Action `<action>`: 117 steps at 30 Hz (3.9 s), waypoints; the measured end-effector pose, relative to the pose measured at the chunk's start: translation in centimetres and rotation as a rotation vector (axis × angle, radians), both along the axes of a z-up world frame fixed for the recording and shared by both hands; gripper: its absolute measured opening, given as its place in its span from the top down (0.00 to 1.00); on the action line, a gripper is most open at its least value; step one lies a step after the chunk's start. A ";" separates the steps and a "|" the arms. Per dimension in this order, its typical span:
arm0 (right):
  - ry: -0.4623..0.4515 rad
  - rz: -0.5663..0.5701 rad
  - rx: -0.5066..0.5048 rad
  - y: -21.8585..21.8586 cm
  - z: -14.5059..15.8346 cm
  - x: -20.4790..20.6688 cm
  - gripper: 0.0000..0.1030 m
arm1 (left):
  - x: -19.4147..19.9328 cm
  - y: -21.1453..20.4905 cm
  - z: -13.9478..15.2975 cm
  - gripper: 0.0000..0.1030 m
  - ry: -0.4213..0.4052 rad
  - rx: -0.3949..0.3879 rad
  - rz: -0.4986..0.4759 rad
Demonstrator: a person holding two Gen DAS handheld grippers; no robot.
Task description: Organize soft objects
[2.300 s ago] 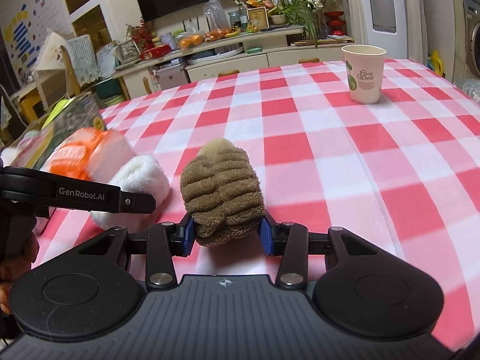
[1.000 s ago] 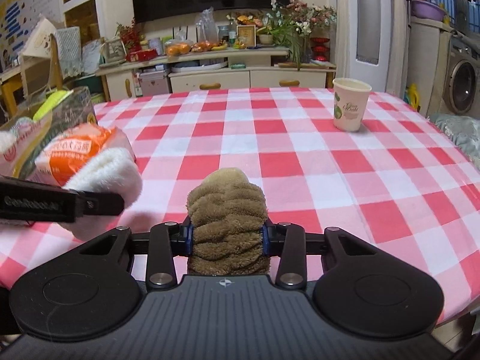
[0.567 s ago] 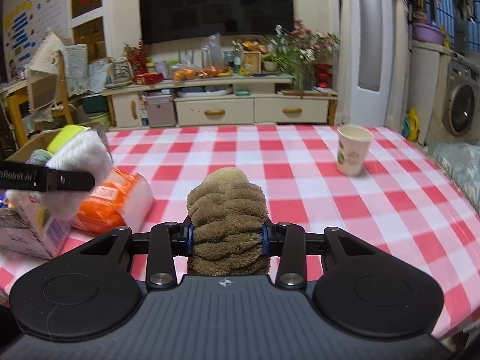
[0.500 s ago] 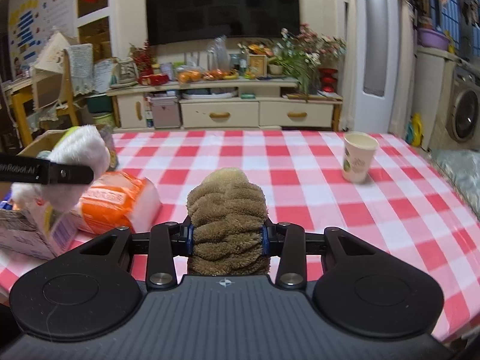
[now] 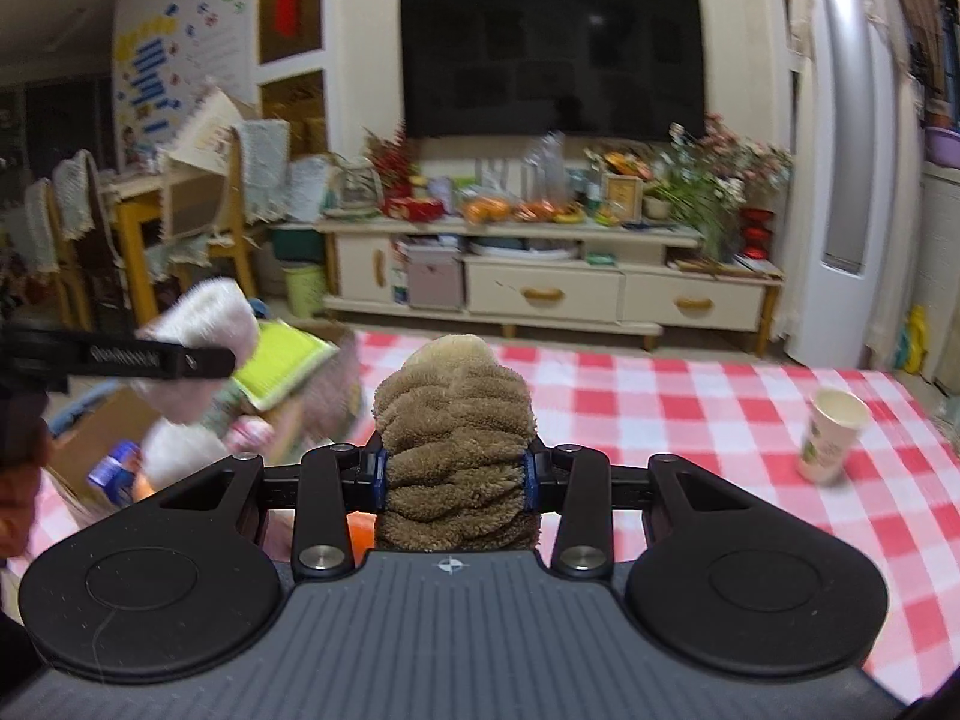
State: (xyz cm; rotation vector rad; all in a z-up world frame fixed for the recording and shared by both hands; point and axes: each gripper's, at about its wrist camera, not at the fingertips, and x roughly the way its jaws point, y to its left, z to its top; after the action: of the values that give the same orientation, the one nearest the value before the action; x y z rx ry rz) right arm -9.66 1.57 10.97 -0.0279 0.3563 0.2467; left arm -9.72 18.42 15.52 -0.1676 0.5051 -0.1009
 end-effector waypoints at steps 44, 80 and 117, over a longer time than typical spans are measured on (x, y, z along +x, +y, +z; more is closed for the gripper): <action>0.148 0.435 0.119 16.9 0.2 14.8 0.44 | 2.4 8.1 -5.7 0.65 0.241 -0.004 0.175; 0.061 0.047 0.071 5.7 -0.3 3.8 0.02 | -2.6 5.4 -3.4 0.01 0.164 0.085 0.266; 0.084 0.083 0.026 5.1 -1.3 0.4 0.02 | -13.3 3.7 -0.6 0.01 0.085 0.140 0.279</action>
State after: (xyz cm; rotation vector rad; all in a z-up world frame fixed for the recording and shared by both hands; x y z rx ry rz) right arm -9.30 6.67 9.71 -0.0066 0.4357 0.3355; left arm -23.04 22.17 14.88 -0.1047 0.5671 0.2146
